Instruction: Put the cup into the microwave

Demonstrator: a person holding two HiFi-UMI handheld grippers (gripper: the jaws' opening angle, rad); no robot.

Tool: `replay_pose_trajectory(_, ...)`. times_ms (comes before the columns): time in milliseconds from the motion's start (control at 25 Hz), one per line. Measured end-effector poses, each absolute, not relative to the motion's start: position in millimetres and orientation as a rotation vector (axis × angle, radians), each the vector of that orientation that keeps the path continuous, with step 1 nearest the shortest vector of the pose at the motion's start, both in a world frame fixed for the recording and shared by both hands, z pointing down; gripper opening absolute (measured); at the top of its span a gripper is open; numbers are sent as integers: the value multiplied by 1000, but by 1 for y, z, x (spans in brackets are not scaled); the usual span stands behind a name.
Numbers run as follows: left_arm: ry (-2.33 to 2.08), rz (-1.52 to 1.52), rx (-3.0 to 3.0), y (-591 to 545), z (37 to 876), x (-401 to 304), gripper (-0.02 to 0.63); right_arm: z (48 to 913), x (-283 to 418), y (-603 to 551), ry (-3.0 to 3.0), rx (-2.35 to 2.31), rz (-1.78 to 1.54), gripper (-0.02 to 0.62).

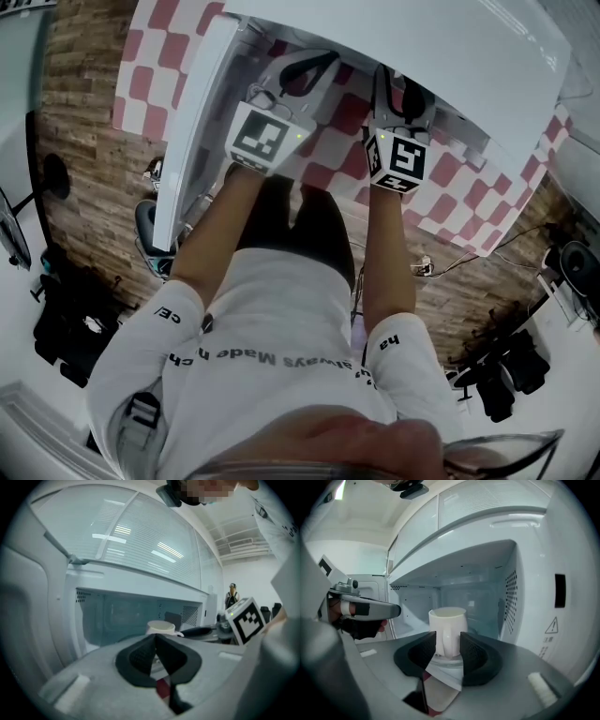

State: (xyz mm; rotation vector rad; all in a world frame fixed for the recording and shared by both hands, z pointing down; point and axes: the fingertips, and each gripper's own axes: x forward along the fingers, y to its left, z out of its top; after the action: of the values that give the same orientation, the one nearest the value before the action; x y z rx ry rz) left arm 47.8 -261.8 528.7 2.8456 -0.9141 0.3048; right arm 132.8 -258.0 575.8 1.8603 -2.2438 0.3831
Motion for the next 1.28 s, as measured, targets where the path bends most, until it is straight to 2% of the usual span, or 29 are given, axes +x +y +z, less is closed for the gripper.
replay_pose_trajectory(240, -864, 288, 2853, -245, 505, 56, 3, 548, 133, -241, -2249, 1867, 389, 155)
replay_pose_trajectory(640, -793, 304, 2870, -205, 459, 61, 3, 482, 127, -188, -2304, 1786, 356, 96)
replay_pose_trajectory(1280, -800, 105, 2915, -140, 307, 40, 3, 311, 116, -107, -2445, 1759, 171, 55)
